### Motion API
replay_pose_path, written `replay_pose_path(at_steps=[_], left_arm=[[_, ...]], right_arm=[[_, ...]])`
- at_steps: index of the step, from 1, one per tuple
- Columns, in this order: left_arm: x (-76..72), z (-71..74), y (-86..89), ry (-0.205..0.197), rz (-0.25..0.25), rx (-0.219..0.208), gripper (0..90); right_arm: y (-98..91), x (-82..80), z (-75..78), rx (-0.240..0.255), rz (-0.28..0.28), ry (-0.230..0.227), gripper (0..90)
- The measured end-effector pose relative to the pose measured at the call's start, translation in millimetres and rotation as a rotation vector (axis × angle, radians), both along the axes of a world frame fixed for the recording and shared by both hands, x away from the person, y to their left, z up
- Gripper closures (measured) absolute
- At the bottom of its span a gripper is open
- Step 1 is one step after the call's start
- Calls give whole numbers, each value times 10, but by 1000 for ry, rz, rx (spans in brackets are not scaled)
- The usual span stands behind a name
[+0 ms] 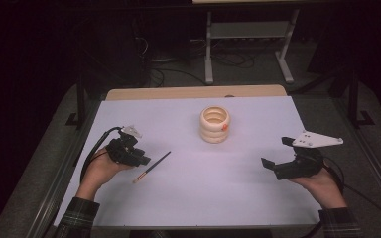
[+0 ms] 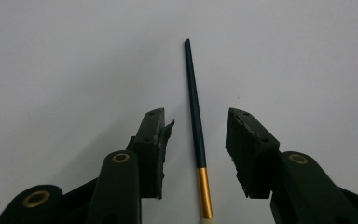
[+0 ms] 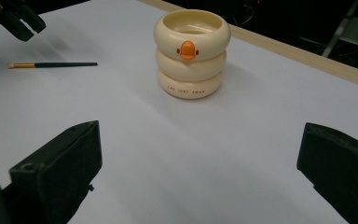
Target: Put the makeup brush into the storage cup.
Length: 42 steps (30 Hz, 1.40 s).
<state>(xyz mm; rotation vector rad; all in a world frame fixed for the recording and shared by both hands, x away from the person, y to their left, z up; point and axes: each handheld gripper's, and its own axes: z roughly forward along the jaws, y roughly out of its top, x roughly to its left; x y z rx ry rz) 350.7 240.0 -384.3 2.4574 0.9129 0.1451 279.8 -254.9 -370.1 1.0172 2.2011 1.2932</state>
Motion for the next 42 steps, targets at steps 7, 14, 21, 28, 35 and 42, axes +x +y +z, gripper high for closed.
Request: replay_pose_path(at_steps=[7, 14, 21, 28, 35, 42], left_arm=[[10, -53, -20, 26, -4, 24, 619], [7, -108, -60, 60, -1, 59, 666], [3, -161, -75, 96, -3, 79, 708], [3, -206, -87, 120, -6, 94, 743], [3, -246, -105, 134, -7, 110, 777], [0, -272, -125, 146, -4, 124, 803]], right_arm=[[-2, 2, -1, 1, -1, 2, 0], [-4, 5, -1, 1, -2, 1, 0], [-9, 7, -2, 1, -4, 3, 0], [-10, 9, -3, 0, -6, 2, 0], [-8, 9, -4, -2, -5, 4, 0], [-9, 11, -4, -2, -6, 4, 0]])
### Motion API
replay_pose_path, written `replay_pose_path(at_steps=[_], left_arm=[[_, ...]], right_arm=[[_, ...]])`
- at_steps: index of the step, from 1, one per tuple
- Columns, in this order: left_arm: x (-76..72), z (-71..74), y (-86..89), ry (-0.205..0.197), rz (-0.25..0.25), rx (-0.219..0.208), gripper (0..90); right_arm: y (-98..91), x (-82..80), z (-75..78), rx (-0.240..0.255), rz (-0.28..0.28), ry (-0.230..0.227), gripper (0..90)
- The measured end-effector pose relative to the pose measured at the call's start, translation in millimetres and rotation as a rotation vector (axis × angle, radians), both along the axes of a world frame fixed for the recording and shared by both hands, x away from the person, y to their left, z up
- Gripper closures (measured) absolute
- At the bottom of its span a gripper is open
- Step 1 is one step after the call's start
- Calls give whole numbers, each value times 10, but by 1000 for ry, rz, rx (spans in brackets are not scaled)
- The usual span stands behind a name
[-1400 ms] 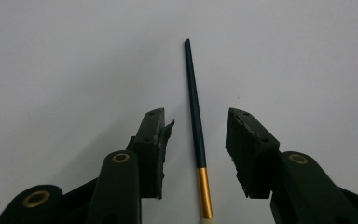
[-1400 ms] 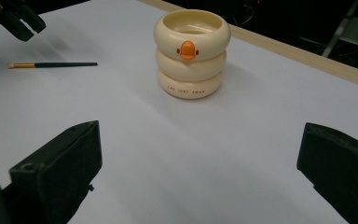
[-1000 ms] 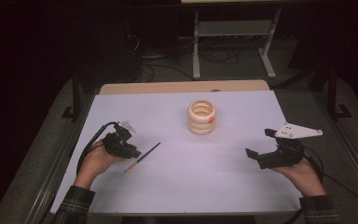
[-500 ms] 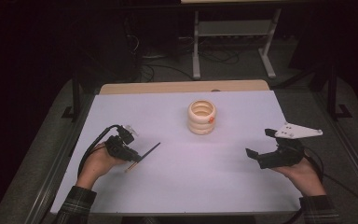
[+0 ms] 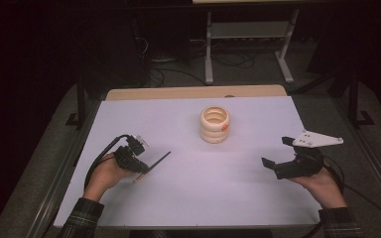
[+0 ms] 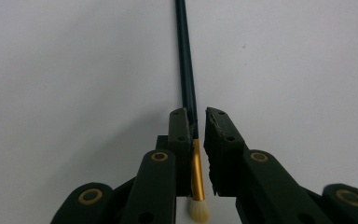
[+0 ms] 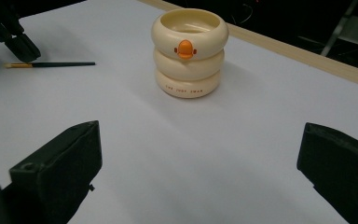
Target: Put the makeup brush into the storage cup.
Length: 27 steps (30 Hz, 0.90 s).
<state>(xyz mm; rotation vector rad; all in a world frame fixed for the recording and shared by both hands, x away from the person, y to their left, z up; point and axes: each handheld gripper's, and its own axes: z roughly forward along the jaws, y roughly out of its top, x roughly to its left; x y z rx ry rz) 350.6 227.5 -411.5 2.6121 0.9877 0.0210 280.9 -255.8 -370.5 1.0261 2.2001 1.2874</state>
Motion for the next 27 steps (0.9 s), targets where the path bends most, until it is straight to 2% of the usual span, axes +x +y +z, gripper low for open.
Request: replay_pose_path(at_steps=[8, 15, 27], left_arm=[[-2, -36, -16, 14, -8, 26, 811], [-6, -57, -28, 17, -6, 35, 826], [-16, -83, -72, 13, -24, 75, 826]], right_arm=[[2, 4, -2, -1, 1, 0, 0], [0, 4, -1, 0, 0, -1, 0], [-7, 4, 2, 2, -2, -4, 0]])
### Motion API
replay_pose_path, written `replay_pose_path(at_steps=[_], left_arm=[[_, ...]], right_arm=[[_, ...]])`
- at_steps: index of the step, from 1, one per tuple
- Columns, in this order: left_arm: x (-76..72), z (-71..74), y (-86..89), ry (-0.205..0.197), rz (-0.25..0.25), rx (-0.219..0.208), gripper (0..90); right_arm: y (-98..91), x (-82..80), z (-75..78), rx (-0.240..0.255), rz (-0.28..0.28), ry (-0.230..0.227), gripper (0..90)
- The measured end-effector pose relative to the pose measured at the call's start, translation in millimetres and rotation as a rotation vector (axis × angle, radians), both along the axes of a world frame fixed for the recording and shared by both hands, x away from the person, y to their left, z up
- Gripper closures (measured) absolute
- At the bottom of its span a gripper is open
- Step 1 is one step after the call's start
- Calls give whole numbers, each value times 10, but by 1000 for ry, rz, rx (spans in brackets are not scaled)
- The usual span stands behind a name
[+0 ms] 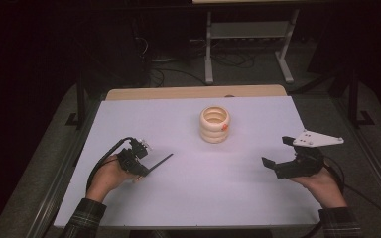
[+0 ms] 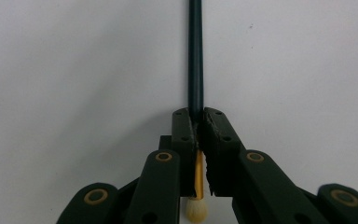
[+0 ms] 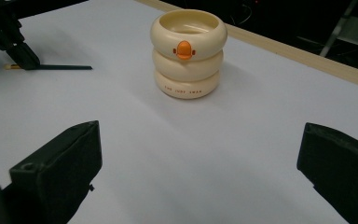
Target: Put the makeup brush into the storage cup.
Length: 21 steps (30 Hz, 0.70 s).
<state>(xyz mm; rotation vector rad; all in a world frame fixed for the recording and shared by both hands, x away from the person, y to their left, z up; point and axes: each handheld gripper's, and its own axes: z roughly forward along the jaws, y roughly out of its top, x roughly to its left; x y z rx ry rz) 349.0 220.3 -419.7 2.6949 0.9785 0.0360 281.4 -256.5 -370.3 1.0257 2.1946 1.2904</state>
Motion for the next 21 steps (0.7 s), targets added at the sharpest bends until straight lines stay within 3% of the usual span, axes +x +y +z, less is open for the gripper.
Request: replay_pose_path(at_steps=[4, 8, 21], left_arm=[[4, -1, -20, 3, -14, 15, 824], [60, 3, -27, 38, -39, 22, 824], [65, -4, -2, 41, -36, 5, 832]], right_arm=[[-1, 2, -1, 1, 0, 0, 0], [5, 5, -4, 0, 0, 4, 0], [11, 6, -5, -2, 3, 3, 0]])
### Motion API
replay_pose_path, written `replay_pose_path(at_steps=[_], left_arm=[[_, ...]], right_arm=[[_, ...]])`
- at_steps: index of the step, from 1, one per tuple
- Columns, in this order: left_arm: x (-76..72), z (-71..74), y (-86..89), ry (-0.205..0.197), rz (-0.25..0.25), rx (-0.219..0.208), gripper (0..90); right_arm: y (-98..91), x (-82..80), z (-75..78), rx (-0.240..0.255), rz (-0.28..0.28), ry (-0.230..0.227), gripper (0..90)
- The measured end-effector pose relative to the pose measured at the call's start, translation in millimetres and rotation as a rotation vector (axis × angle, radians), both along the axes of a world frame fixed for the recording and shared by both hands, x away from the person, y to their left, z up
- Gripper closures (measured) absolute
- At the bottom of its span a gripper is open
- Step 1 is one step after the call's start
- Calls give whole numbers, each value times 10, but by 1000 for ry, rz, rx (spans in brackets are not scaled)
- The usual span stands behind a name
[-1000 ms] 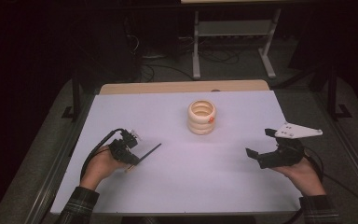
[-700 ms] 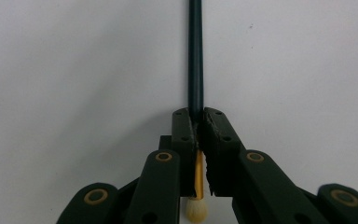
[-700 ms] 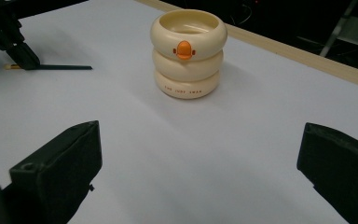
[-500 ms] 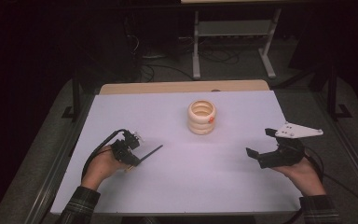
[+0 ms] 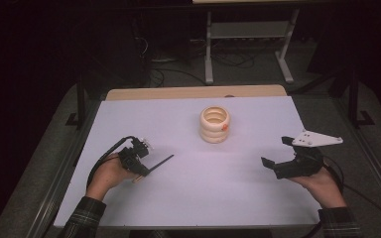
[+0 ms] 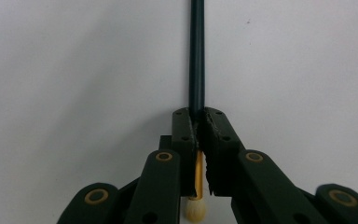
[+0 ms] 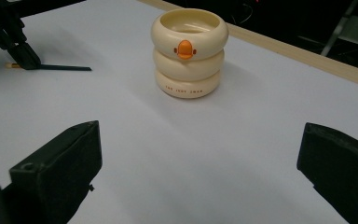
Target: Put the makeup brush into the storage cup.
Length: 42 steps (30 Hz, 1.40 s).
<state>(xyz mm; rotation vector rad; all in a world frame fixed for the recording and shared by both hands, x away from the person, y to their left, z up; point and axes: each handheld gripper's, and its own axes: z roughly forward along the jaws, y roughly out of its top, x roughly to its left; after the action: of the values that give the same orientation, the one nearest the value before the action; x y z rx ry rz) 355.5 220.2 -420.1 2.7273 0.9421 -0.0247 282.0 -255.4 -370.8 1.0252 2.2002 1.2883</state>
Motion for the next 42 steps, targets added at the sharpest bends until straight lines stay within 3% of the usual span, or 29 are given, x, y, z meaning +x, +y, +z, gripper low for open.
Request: replay_pose_path(at_steps=[10, 16, 26, 31, 42], left_arm=[[-9, 28, 35, -6, 5, -23, 837], [-34, 155, 98, -44, 22, -68, 837], [-73, 387, 176, -122, 43, -158, 836], [-92, 480, 188, -161, 49, -228, 837], [-122, 665, 171, -208, 30, -330, 837]], right_arm=[[-10, -2, 5, 4, -2, -2, 0], [-12, -4, 9, 5, -2, -4, 0], [-2, -4, 11, 3, 2, -3, 0], [16, -2, 18, 0, 12, -4, 0], [113, 31, 89, 14, 63, 8, 50]])
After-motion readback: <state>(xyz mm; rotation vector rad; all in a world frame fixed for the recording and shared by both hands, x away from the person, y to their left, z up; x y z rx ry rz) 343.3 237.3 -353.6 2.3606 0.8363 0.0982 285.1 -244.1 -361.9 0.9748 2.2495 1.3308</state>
